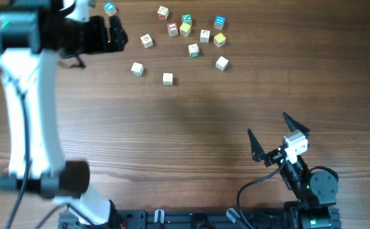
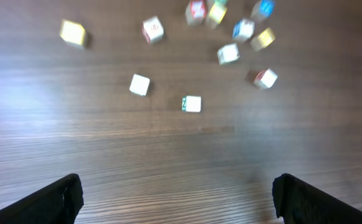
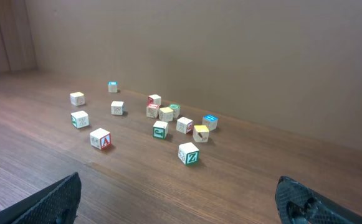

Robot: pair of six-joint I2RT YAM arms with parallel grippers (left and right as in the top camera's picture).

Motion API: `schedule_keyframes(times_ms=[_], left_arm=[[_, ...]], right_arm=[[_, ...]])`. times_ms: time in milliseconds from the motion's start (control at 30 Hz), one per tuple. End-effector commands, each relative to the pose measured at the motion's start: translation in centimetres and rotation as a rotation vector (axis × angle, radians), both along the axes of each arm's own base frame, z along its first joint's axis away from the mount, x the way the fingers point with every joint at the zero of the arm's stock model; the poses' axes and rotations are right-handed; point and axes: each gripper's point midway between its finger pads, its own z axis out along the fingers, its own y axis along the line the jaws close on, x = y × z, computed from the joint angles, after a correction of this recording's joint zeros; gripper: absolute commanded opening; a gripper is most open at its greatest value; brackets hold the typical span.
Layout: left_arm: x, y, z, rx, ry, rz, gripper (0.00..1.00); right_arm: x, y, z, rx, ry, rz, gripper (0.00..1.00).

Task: Form a circle
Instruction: 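Reach the left gripper to a white block and grasp it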

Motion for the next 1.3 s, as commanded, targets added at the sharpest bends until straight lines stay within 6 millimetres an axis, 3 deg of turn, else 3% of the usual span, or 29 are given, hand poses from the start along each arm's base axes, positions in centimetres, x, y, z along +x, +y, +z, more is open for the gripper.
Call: schedule_keyframes(times_ms=[0,167,200,233,267,467,633,833,933,1000,1067,1133,1267], left_arm=[[1.9,-1.8,-3.2,-0.105,0.086,-0.064,1.0],[2.9,-2.5,-6.3,-0.141,0.17,-0.073,1.0],[2.8,-2.7,-6.6,-0.144,0.183,-0.076,0.87],[2.8,-3.0,-6.9,-0.143,0.196,-0.083,0.31],[2.7,-3.3,-7.0,-0.143,0.197,-0.089,0.04],[1.8,-6.1,-7.9,-0.147,0.258,-0.077,0.04],[1.5,-7.1,-12.0,0.002,0.312,0.001,0.04],[1.7,-10.7,-17.1,0.007,0.309,-0.039,0.04],[2.3,-10.8,-19.0,0.067,0.273,0.0,0.14],[2.8,-10.5,-20.0,0.134,0.235,0.011,0.26],[3.1,-10.8,-21.0,0.171,0.205,0.009,0.51],[3.0,-11.1,-22.1,0.199,0.184,0.001,0.67],[3.0,-11.8,-24.2,0.207,0.157,-0.008,0.67]], right_arm=[[-0.1,0.2,0.2,-0.004,-0.01,0.011,1.0],[-0.1,0.2,0.2,-0.004,-0.011,0.011,1.0],[-0.1,0.2,0.2,-0.004,-0.01,0.011,1.0],[-0.1,0.2,0.2,-0.004,-0.01,0.011,1.0],[-0.1,0.2,0.2,-0.004,-0.01,0.011,1.0],[-0.1,0.2,0.2,-0.004,-0.01,0.011,1.0],[-0.1,0.2,0.2,-0.004,-0.01,0.011,1.0],[-0.1,0.2,0.2,-0.004,-0.01,0.011,1.0],[-0.1,0.2,0.2,-0.004,-0.01,0.011,1.0],[-0.1,0.2,0.2,-0.004,-0.01,0.011,1.0],[-0.1,0.2,0.2,-0.004,-0.01,0.011,0.99],[-0.1,0.2,0.2,-0.004,-0.01,0.011,1.0],[-0.1,0.2,0.2,-0.004,-0.01,0.011,1.0]])
